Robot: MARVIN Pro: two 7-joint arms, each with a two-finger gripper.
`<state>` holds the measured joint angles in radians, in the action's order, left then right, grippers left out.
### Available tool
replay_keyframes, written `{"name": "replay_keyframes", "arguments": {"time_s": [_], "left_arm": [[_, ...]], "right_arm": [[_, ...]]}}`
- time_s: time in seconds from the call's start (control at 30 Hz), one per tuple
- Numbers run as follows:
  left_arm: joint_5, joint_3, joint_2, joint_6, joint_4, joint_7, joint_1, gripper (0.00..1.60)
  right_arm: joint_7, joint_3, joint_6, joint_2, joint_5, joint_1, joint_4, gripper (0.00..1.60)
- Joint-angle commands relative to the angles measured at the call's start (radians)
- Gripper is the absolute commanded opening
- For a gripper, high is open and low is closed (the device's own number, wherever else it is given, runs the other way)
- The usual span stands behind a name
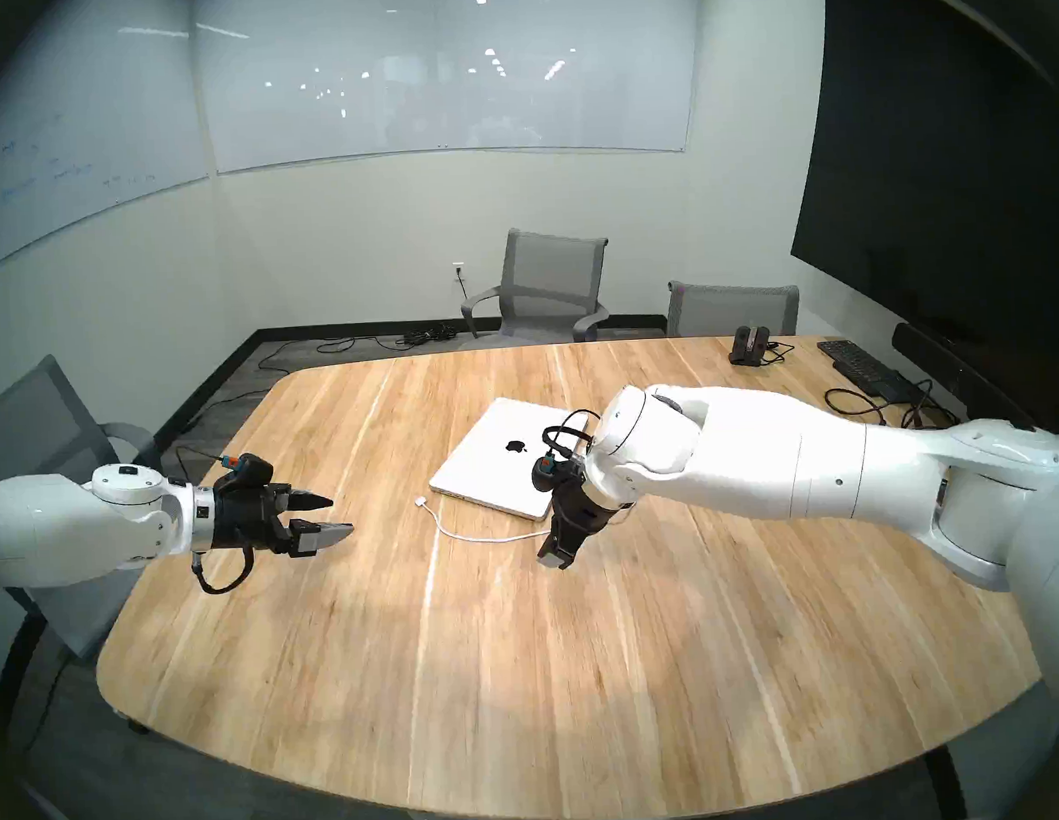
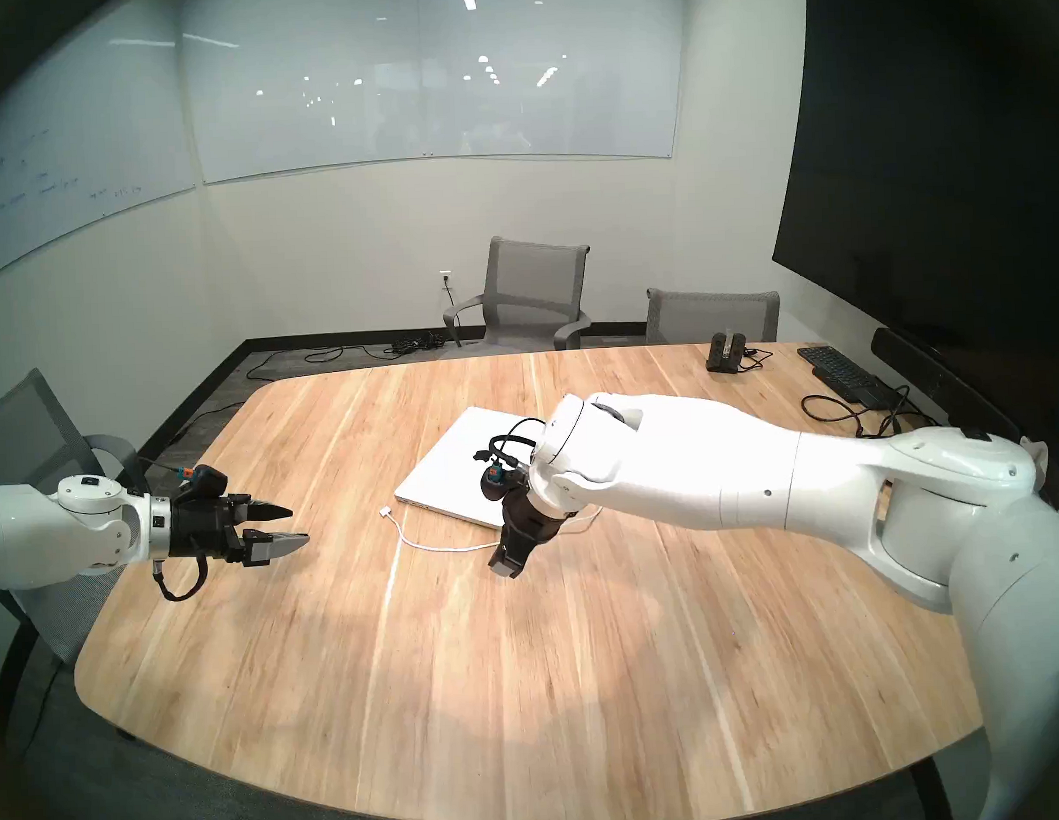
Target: Plug the charging cable into the port of a MacBook
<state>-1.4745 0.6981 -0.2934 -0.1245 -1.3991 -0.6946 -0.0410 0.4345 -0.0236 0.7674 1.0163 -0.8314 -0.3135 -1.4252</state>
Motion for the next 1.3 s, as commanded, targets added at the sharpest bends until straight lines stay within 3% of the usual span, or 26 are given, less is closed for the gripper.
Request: {"name": "replay_keyframes", "arguments": {"time_s": [0.0,0.77,1.27], "left_arm": [[-0.003,-0.011,-0.002,-0.002,0.0,0.0,-0.012,1.6],[-0.003,-0.011,-0.002,-0.002,0.0,0.0,-0.013,1.6],[-0.003,-0.011,-0.002,-0.002,0.0,0.0,-0.013,1.6]], "right_arm": [[0.068,0.006,-0.053,0.027,0.014,0.04,0.025,1.6],[0.33,-0.071,-0.151,0.187,0.096,0.071,0.277,1.6],[0.403,-0.071,-0.227,0.25,0.125,0.065,0.385,1.6]]}}
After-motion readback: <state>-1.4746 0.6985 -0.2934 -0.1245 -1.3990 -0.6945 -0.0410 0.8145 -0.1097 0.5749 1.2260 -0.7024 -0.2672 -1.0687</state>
